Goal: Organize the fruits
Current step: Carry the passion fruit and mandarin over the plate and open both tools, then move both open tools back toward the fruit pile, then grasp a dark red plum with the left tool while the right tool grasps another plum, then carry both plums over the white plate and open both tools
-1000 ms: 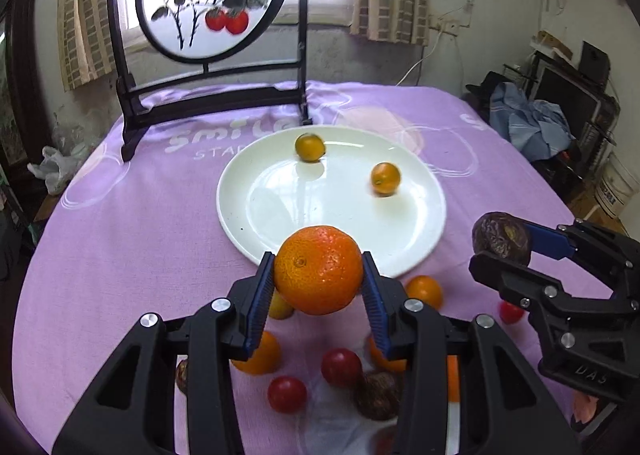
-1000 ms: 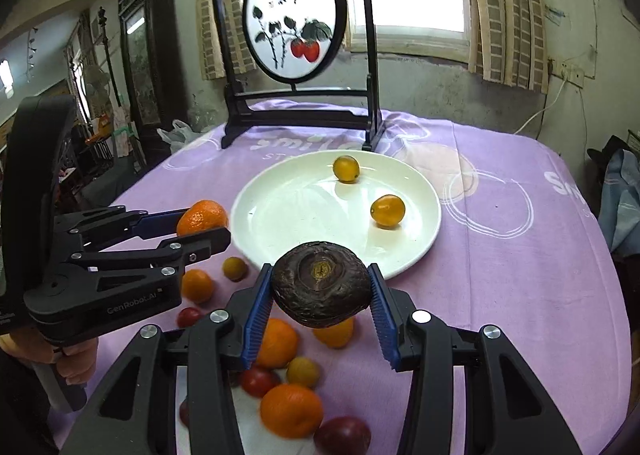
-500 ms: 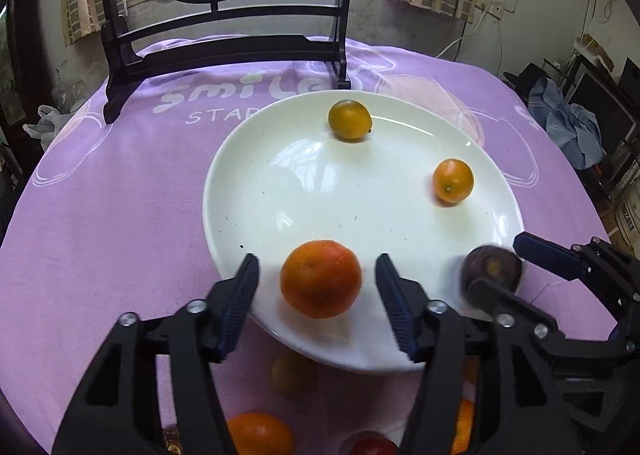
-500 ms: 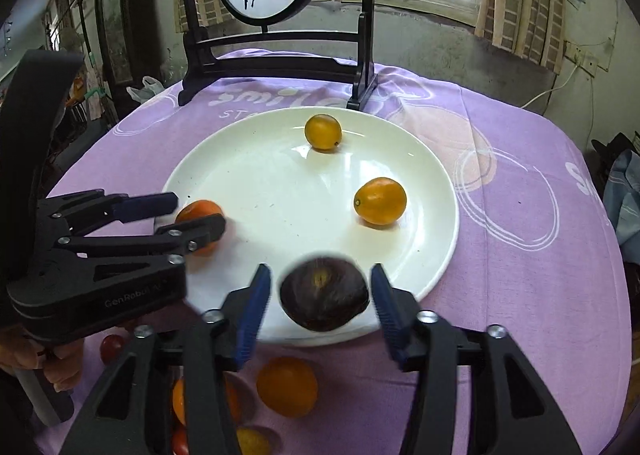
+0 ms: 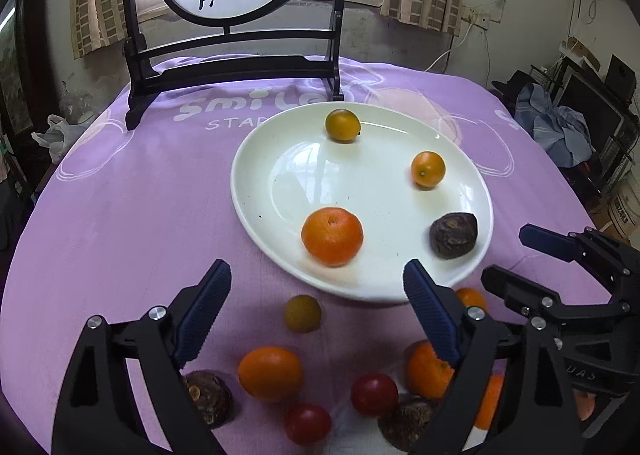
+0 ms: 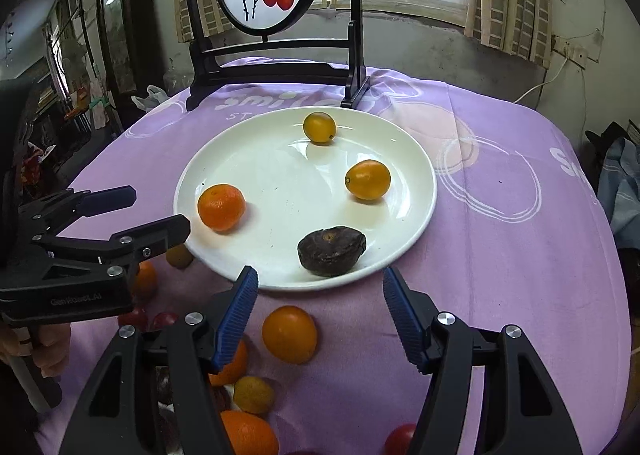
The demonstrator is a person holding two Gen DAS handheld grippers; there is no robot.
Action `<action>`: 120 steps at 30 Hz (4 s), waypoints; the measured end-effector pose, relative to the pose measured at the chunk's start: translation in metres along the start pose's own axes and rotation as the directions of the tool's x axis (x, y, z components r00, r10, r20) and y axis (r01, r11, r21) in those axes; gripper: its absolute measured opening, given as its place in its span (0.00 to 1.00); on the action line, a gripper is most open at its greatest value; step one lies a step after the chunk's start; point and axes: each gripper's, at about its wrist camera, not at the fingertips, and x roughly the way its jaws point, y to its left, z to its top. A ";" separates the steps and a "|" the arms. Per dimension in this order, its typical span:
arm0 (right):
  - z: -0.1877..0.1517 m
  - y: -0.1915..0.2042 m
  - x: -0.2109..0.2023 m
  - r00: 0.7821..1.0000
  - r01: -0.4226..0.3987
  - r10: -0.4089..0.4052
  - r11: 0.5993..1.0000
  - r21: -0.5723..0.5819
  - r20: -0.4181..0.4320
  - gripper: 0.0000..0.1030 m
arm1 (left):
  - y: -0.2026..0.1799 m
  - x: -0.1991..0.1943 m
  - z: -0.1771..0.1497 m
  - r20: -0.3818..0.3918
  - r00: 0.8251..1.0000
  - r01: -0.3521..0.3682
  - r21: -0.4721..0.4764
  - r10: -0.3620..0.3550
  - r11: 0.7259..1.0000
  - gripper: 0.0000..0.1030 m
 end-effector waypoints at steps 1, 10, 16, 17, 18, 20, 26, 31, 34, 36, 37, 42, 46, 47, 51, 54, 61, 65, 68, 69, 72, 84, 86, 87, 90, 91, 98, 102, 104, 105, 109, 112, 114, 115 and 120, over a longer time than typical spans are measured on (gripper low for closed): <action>-0.004 0.000 -0.004 1.000 -0.002 0.002 1.000 0.002 0.000 0.64 | -0.001 -0.004 -0.005 -0.002 1.000 0.001 0.002 -0.001 1.000 0.86; -0.045 0.008 -0.036 0.999 -0.045 0.045 0.999 0.016 0.009 0.65 | 0.001 -0.026 -0.053 -0.024 0.999 0.024 -0.031 -0.024 0.999 0.87; -0.084 0.001 -0.052 0.996 -0.083 0.083 0.996 0.017 -0.016 0.65 | 0.017 -0.039 -0.073 0.054 0.996 -0.073 -0.045 0.076 0.996 0.87; -0.090 0.001 -0.052 0.997 -0.072 0.072 0.997 0.002 -0.037 0.65 | 0.020 -0.039 -0.073 0.053 0.996 -0.067 -0.043 0.069 0.997 0.87; -0.095 0.003 -0.053 0.997 -0.056 0.055 0.998 -0.016 -0.049 0.65 | 0.021 -0.040 -0.073 0.051 0.997 -0.058 -0.046 0.060 0.997 0.87; -0.103 0.005 -0.053 0.996 -0.047 0.044 0.998 -0.049 -0.072 0.65 | 0.021 -0.039 -0.075 0.047 0.998 -0.050 -0.048 0.052 0.998 0.88; -0.109 0.009 -0.049 0.994 -0.042 0.033 0.996 -0.077 -0.107 0.65 | 0.011 -0.029 -0.079 0.012 0.999 -0.051 0.010 0.051 0.999 0.88; -0.112 0.010 -0.045 0.992 -0.026 0.016 0.996 -0.084 -0.123 0.65 | 0.008 -0.027 -0.082 -0.017 1.000 -0.022 0.017 0.022 1.000 0.88; -0.112 0.008 -0.038 0.990 -0.015 0.003 0.997 -0.081 -0.141 0.65 | 0.005 -0.029 -0.082 -0.018 1.000 -0.014 0.026 0.014 1.000 0.89; -0.112 0.007 -0.033 0.989 -0.004 -0.008 0.997 -0.076 -0.151 0.65 | 0.002 -0.033 -0.083 -0.022 1.000 -0.009 0.030 0.010 1.000 0.91; -0.112 0.006 -0.032 0.989 0.006 -0.017 0.997 -0.071 -0.145 0.65 | 0.000 -0.035 -0.085 -0.029 1.000 0.004 0.027 -0.003 1.000 0.92; -0.111 0.005 -0.029 0.993 0.023 -0.030 0.998 -0.062 -0.117 0.63 | -0.022 -0.041 -0.097 -0.068 0.995 0.078 0.085 -0.073 0.993 0.92; -0.110 0.009 -0.029 0.996 0.009 -0.015 0.998 -0.062 -0.093 0.41 | -0.033 -0.042 -0.104 -0.088 0.992 0.104 0.125 -0.093 0.987 0.92; -0.111 0.011 -0.030 0.996 -0.003 -0.003 0.998 -0.067 -0.092 0.39 | -0.035 -0.042 -0.105 -0.094 0.990 0.114 0.129 -0.102 0.985 0.92; -0.110 0.012 -0.031 0.995 0.003 -0.009 0.998 -0.065 -0.096 0.39 | -0.041 -0.044 -0.110 -0.107 0.987 0.136 0.150 -0.121 0.979 0.92; -0.110 0.009 -0.031 0.995 -0.001 -0.004 0.999 -0.054 -0.100 0.39 | -0.045 -0.045 -0.113 -0.126 0.982 0.159 0.164 -0.139 0.974 0.92; -0.111 0.011 -0.031 0.995 0.002 -0.008 0.998 -0.061 -0.098 0.39 | -0.051 -0.050 -0.119 -0.148 0.970 0.217 0.182 -0.191 0.959 0.92; -0.111 0.011 -0.031 0.995 0.004 -0.010 0.998 -0.062 -0.098 0.39 | -0.061 -0.043 -0.130 -0.169 0.973 0.192 0.227 -0.155 0.955 0.92; -0.111 0.012 -0.031 0.995 0.006 -0.013 0.998 -0.066 -0.097 0.39 | -0.064 -0.039 -0.134 -0.180 0.972 0.193 0.240 -0.152 0.951 0.75; -0.111 0.012 -0.031 0.995 0.007 -0.014 0.998 -0.068 -0.097 0.39 | -0.063 -0.037 -0.134 -0.184 0.971 0.194 0.231 -0.153 0.954 0.73; -0.112 0.012 -0.031 0.995 0.009 -0.016 0.998 -0.070 -0.097 0.39 | -0.059 -0.035 -0.133 -0.164 0.976 0.179 0.219 -0.145 0.959 0.64; -0.107 0.006 -0.046 0.999 0.016 -0.018 0.999 -0.031 -0.046 0.39 | -0.059 -0.043 -0.127 -0.149 0.967 0.232 0.201 -0.205 0.952 0.39; -0.104 0.001 -0.052 1.000 0.026 -0.026 1.000 0.000 -0.011 0.39 | -0.052 -0.050 -0.121 -0.132 0.964 0.248 0.157 -0.229 0.956 0.39; -0.103 -0.002 -0.055 0.999 0.031 -0.031 0.999 0.014 0.008 0.39 | -0.050 -0.053 -0.117 -0.118 0.966 0.248 0.145 -0.232 0.958 0.39; -0.099 -0.007 -0.063 0.998 0.028 -0.031 0.998 0.054 0.052 0.39 | -0.041 -0.062 -0.105 -0.079 0.972 0.228 0.111 -0.220 0.967 0.39; -0.098 -0.006 -0.066 0.997 0.025 -0.029 0.998 0.062 0.066 0.39 | -0.039 -0.064 -0.100 -0.076 0.974 0.221 0.104 -0.214 0.970 0.39; -0.073 0.000 -0.085 0.989 -0.012 0.002 0.998 0.067 0.150 0.39 | -0.021 -0.068 -0.056 -0.019 0.991 0.135 0.078 -0.134 0.988 0.39; -0.048 0.005 -0.080 0.989 -0.004 -0.001 0.999 0.035 0.151 0.39 | -0.013 -0.059 -0.029 0.000 0.995 0.095 0.039 -0.095 0.995 0.39; -0.035 0.009 -0.074 0.989 -0.006 0.004 1.000 0.018 0.147 0.39 | -0.009 -0.052 -0.018 0.005 0.997 0.081 0.026 -0.082 0.996 0.39; -0.029 0.010 -0.070 0.990 -0.011 0.009 1.000 0.013 0.144 0.39 | -0.007 -0.047 -0.012 0.003 0.997 0.073 0.018 -0.073 0.997 0.39; -0.005 0.016 -0.050 0.992 -0.020 0.020 1.000 -0.006 0.125 0.39 | 0.003 -0.023 0.014 -0.009 0.999 0.038 -0.018 -0.038 0.999 0.39; 0.011 0.025 -0.026 0.996 -0.019 0.023 0.999 -0.037 0.088 0.39 | 0.013 0.000 0.029 -0.032 0.999 0.007 -0.051 -0.009 0.999 0.39; 0.018 0.029 -0.011 0.998 -0.030 0.032 0.999 -0.042 0.055 0.39 | 0.018 0.015 0.037 -0.052 0.999 -0.016 -0.066 0.013 0.998 0.39; 0.020 0.031 -0.003 0.999 -0.033 0.034 0.999 -0.043 0.037 0.39 | 0.020 0.023 0.040 -0.063 0.998 -0.029 -0.069 0.025 0.997 0.39; 0.027 0.038 0.032 0.999 -0.012 0.010 0.999 -0.044 -0.034 0.40 | 0.021 0.049 0.047 -0.089 0.994 -0.062 -0.071 0.055 0.996 0.39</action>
